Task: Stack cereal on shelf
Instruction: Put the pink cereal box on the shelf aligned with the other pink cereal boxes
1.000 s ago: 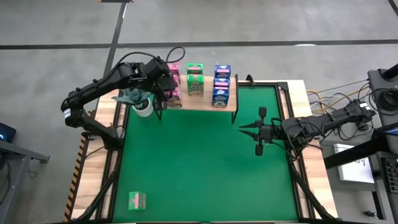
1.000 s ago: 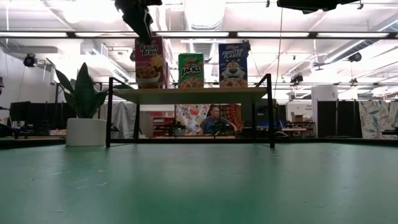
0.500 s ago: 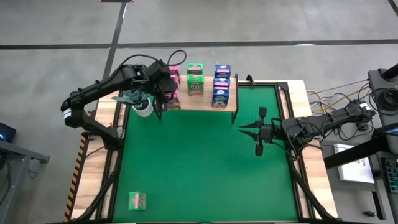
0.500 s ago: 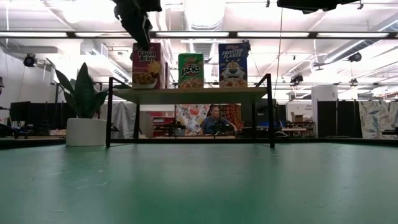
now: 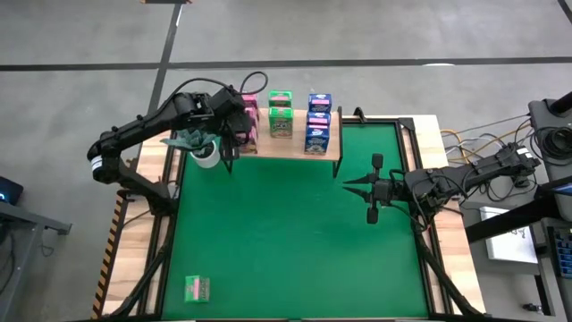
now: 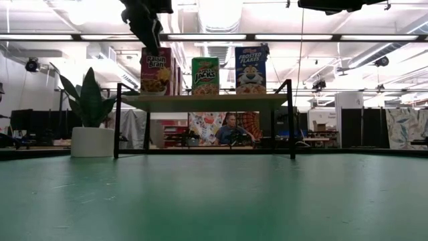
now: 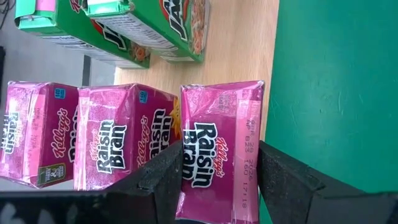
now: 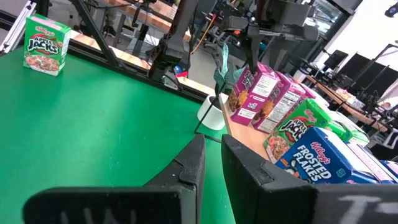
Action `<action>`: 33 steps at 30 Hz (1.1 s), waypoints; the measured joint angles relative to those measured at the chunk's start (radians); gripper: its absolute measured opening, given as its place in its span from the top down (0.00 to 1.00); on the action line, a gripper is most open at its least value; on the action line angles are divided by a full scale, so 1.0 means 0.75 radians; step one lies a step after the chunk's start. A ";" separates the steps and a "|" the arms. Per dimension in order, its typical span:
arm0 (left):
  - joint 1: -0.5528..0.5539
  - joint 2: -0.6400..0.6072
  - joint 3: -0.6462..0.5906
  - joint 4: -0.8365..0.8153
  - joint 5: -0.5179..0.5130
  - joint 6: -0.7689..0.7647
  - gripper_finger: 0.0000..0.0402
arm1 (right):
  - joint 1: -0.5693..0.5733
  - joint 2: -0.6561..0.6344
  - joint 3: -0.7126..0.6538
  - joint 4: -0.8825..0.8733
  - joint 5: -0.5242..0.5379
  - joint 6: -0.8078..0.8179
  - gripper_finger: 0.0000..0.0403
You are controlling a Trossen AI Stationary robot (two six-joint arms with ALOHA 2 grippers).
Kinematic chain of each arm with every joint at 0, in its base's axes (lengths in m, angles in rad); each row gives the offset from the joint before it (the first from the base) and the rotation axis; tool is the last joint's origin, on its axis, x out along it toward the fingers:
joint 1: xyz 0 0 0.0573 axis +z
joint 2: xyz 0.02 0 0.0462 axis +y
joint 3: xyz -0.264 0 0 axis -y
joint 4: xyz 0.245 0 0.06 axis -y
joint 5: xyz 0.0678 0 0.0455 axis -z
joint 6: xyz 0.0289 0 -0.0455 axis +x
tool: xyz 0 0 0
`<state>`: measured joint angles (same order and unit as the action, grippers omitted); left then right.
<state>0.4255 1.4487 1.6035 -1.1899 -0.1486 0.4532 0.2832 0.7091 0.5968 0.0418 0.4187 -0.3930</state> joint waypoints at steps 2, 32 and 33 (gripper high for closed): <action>0.000 0.000 0.000 0.001 0.000 -0.001 0.57 | 0.000 0.000 0.000 0.001 0.000 0.000 0.89; 0.000 -0.006 -0.004 0.005 -0.001 0.002 0.41 | 0.000 0.000 0.000 0.001 0.000 0.000 0.89; 0.000 -0.008 -0.004 0.002 -0.001 0.002 0.41 | 0.000 0.000 0.000 0.000 0.000 0.000 0.89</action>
<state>0.4255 1.4430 1.6009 -1.1883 -0.1493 0.4545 0.2832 0.7091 0.5968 0.0418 0.4187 -0.3929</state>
